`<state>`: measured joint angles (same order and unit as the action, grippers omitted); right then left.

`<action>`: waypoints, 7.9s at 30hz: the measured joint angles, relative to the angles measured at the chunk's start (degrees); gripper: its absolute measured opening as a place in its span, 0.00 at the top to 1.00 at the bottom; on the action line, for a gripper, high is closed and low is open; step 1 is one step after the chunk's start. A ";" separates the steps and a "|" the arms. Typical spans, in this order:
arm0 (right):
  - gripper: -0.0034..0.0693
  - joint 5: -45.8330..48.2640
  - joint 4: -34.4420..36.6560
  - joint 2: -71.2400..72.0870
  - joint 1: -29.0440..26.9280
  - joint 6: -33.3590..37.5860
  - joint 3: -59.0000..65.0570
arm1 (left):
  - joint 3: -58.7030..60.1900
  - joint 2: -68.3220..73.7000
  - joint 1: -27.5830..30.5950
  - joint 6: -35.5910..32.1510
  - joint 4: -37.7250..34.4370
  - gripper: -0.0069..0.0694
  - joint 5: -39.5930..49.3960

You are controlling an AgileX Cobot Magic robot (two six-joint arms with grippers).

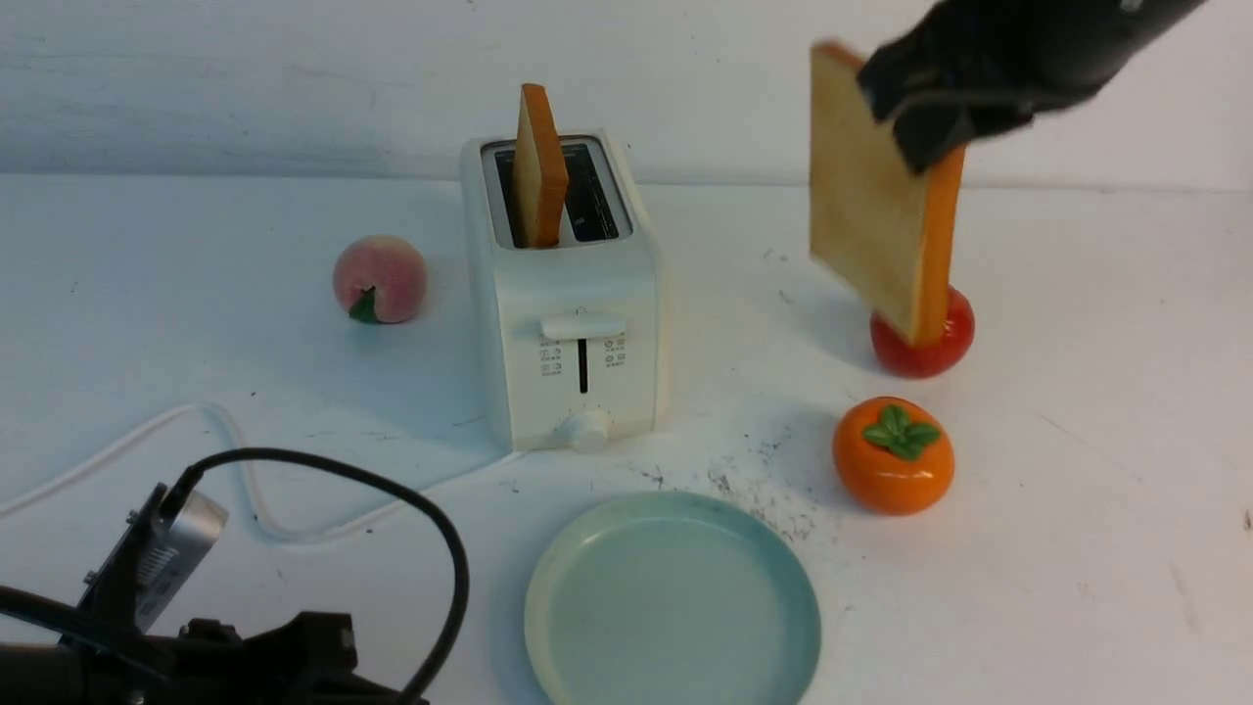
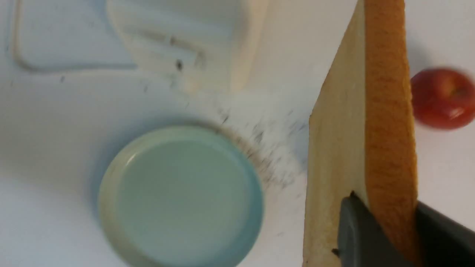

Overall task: Take toasted bread from bread machine on white table place on plate.
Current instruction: 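Place the held slice of bread on top of the slice on the plate with the right gripper, then reach for a toast slice standing in the toaster with the left gripper, then place the slice of bread on the plate with the left gripper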

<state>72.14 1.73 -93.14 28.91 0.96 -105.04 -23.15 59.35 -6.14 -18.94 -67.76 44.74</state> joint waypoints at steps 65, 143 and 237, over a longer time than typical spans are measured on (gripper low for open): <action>0.39 -15.01 27.23 -13.88 0.00 27.11 24.46 | -0.07 0.00 0.00 0.00 0.00 0.83 0.00; 0.96 -8.18 0.44 63.73 -5.19 -5.16 59.46 | -91.01 53.31 -22.71 62.82 85.64 0.30 6.12; 0.86 -13.80 -3.43 63.73 -5.19 -5.00 59.46 | -46.60 38.74 -23.26 13.72 34.70 0.77 1.87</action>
<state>58.34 -1.70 -29.41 23.73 -4.04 -45.58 -69.75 98.09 -29.39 -5.22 -33.05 46.61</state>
